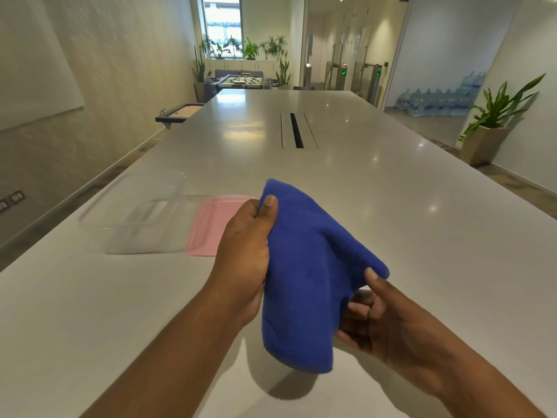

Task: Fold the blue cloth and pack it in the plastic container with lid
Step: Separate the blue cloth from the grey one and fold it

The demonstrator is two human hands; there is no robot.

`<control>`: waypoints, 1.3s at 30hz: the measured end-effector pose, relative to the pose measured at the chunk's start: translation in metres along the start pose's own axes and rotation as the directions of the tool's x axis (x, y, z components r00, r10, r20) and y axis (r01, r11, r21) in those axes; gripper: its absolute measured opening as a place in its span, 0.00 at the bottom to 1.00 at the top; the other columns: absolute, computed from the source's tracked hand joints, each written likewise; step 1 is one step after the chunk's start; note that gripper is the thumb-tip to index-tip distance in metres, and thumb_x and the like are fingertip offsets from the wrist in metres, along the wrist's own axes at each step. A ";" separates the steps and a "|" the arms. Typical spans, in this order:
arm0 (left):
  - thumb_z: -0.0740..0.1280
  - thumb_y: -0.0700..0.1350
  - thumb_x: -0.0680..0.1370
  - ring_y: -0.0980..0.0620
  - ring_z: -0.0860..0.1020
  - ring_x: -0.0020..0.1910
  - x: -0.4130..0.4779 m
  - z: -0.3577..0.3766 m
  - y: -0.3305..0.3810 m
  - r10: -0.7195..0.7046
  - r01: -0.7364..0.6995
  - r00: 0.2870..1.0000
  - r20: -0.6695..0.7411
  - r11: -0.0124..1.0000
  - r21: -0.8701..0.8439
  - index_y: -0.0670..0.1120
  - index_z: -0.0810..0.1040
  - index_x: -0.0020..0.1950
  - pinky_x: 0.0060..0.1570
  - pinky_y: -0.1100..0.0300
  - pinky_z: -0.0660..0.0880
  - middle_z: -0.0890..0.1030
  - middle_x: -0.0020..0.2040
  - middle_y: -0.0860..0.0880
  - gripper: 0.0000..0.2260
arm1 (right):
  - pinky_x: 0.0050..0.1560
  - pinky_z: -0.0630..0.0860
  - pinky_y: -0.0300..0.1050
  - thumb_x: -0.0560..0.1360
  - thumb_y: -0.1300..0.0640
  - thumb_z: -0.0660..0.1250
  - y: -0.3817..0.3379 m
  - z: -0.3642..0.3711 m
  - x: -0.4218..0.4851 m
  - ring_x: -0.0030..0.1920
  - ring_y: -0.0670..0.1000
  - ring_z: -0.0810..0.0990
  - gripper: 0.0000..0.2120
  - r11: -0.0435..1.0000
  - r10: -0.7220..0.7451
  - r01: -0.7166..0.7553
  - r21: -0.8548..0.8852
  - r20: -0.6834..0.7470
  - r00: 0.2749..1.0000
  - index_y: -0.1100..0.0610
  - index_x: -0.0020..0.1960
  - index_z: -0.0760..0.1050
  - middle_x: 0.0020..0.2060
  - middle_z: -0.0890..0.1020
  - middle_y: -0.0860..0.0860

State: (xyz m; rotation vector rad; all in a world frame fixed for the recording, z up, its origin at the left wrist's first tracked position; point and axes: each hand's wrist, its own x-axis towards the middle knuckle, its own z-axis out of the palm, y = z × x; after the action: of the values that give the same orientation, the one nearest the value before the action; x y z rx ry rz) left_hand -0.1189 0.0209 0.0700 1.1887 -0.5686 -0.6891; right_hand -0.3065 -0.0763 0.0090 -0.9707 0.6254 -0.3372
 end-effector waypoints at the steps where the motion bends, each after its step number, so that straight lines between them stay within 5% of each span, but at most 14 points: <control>1: 0.63 0.55 0.80 0.44 0.83 0.55 -0.001 -0.001 -0.002 -0.021 0.022 1.000 0.021 0.999 -0.049 0.46 0.81 0.55 0.54 0.48 0.80 0.85 0.54 0.45 0.15 | 0.51 0.81 0.52 0.61 0.38 0.79 0.000 0.002 -0.001 0.54 0.61 0.84 0.34 1.000 -0.009 0.008 0.010 0.023 1.000 0.58 0.59 0.81 0.55 0.85 0.61; 6: 0.62 0.53 0.81 0.49 0.84 0.54 -0.003 -0.007 -0.004 -0.030 0.043 0.996 0.084 0.988 -0.151 0.46 0.81 0.58 0.48 0.58 0.80 0.86 0.54 0.47 0.15 | 0.46 0.81 0.51 0.61 0.48 0.81 -0.007 0.006 -0.004 0.49 0.56 0.85 0.24 0.982 -0.181 0.182 0.049 -0.022 0.983 0.62 0.49 0.81 0.49 0.85 0.56; 11: 0.65 0.58 0.74 0.50 0.84 0.52 -0.003 -0.013 -0.003 0.021 -0.023 0.996 0.087 1.000 0.017 0.49 0.82 0.54 0.49 0.56 0.79 0.87 0.51 0.50 0.17 | 0.40 0.81 0.45 0.67 0.52 0.76 -0.024 0.006 -0.010 0.47 0.55 0.87 0.12 0.966 -0.256 0.252 -0.051 -0.102 0.961 0.53 0.50 0.86 0.50 0.87 0.55; 19: 0.74 0.38 0.72 0.51 0.85 0.47 0.003 -0.033 0.004 0.198 -0.220 0.973 0.121 0.952 0.213 0.47 0.78 0.56 0.42 0.62 0.81 0.87 0.49 0.51 0.14 | 0.43 0.81 0.40 0.65 0.47 0.72 -0.046 0.001 -0.009 0.50 0.53 0.86 0.16 0.829 -0.527 0.460 -0.318 -0.170 0.832 0.50 0.51 0.86 0.50 0.88 0.53; 26: 0.75 0.39 0.71 0.52 0.86 0.41 0.006 -0.039 0.007 0.259 -0.269 0.963 0.071 0.929 0.254 0.52 0.78 0.53 0.39 0.65 0.79 0.87 0.42 0.51 0.15 | 0.42 0.80 0.36 0.62 0.49 0.74 -0.052 0.000 -0.004 0.46 0.52 0.86 0.14 0.725 -0.653 0.529 -0.441 -0.195 0.732 0.51 0.47 0.85 0.44 0.88 0.53; 31: 0.77 0.33 0.67 0.51 0.85 0.43 0.006 -0.043 0.007 0.273 -0.288 0.957 0.094 0.920 0.264 0.53 0.80 0.53 0.41 0.66 0.80 0.87 0.43 0.50 0.20 | 0.44 0.77 0.32 0.63 0.50 0.74 -0.056 0.001 -0.002 0.52 0.45 0.83 0.17 0.651 -0.720 0.554 -0.519 -0.192 0.667 0.51 0.51 0.83 0.51 0.86 0.50; 35: 0.79 0.34 0.65 0.53 0.83 0.35 0.009 -0.048 0.006 0.262 -0.278 0.961 0.093 0.884 0.376 0.54 0.84 0.48 0.40 0.65 0.79 0.84 0.38 0.50 0.19 | 0.48 0.75 0.34 0.62 0.49 0.73 -0.060 0.001 -0.001 0.57 0.44 0.81 0.11 0.622 -0.723 0.542 -0.565 -0.147 0.675 0.39 0.45 0.84 0.58 0.84 0.47; 39: 0.80 0.40 0.65 0.57 0.77 0.30 0.011 -0.054 0.005 0.231 -0.260 0.966 0.119 0.842 0.473 0.55 0.84 0.43 0.34 0.60 0.78 0.80 0.30 0.52 0.12 | 0.43 0.78 0.33 0.65 0.52 0.73 -0.059 0.001 -0.003 0.48 0.49 0.86 0.10 0.635 -0.700 0.594 -0.494 -0.043 0.713 0.48 0.46 0.86 0.46 0.88 0.50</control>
State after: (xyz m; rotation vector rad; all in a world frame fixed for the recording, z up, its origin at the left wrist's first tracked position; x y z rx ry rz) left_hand -0.0721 0.0483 0.0599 1.5310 -0.9657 -0.3642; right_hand -0.3079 -0.1051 0.0602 -1.6279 0.5483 -1.0099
